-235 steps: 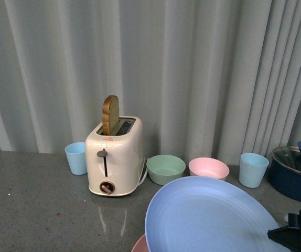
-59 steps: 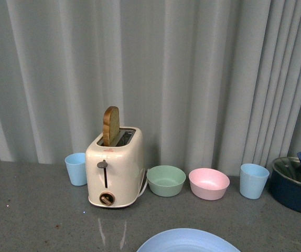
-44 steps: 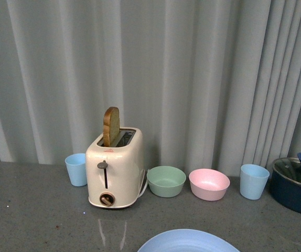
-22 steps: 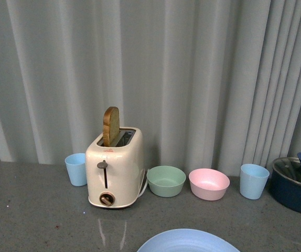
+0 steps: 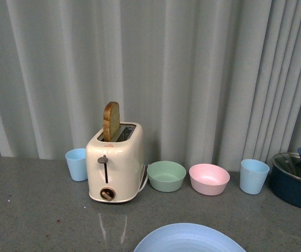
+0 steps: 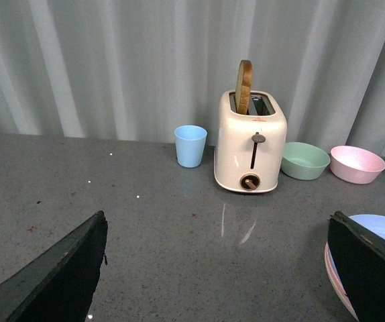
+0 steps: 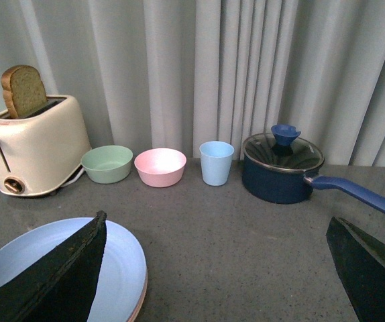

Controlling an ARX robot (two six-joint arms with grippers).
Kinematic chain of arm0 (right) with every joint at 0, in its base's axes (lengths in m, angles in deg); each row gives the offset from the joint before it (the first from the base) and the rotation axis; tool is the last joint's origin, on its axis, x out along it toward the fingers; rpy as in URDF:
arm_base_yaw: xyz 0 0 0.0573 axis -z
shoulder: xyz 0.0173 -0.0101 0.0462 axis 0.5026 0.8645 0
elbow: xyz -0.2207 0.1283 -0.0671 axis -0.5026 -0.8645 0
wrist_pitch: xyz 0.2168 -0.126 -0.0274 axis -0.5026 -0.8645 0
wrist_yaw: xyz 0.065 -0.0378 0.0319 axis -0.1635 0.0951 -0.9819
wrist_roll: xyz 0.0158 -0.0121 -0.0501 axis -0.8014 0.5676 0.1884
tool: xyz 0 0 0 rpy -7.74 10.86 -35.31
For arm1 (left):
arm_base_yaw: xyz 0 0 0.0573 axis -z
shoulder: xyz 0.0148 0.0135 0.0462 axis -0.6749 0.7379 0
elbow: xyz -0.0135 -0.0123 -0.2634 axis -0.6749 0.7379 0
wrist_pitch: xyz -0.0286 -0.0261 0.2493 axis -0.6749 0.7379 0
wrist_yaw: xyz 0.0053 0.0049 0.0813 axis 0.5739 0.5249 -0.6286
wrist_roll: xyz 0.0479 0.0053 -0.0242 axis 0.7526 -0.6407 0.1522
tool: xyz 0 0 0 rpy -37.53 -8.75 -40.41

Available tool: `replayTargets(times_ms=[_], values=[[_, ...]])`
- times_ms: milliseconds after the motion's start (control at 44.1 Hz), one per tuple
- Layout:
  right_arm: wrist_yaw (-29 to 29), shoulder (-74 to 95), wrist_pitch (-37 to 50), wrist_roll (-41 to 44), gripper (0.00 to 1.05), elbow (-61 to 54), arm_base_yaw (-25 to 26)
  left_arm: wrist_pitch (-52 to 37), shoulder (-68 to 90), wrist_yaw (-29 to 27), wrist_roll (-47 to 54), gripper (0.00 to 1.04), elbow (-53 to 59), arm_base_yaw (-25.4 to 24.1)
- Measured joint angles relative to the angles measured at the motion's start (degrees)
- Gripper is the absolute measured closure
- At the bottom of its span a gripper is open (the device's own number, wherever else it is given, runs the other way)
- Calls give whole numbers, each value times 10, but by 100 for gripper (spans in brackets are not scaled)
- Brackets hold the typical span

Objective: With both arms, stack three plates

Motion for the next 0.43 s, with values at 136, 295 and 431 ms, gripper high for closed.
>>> replayTargets(times_ms=[136, 295, 431], values=[[0, 0, 0, 0, 7, 0, 0, 0, 0, 0, 0, 7, 0, 0], [0, 0, 0, 0, 7, 0, 0, 0, 0, 0, 0, 7, 0, 0], [0, 0, 0, 0, 7, 0, 0, 0, 0, 0, 0, 7, 0, 0]])
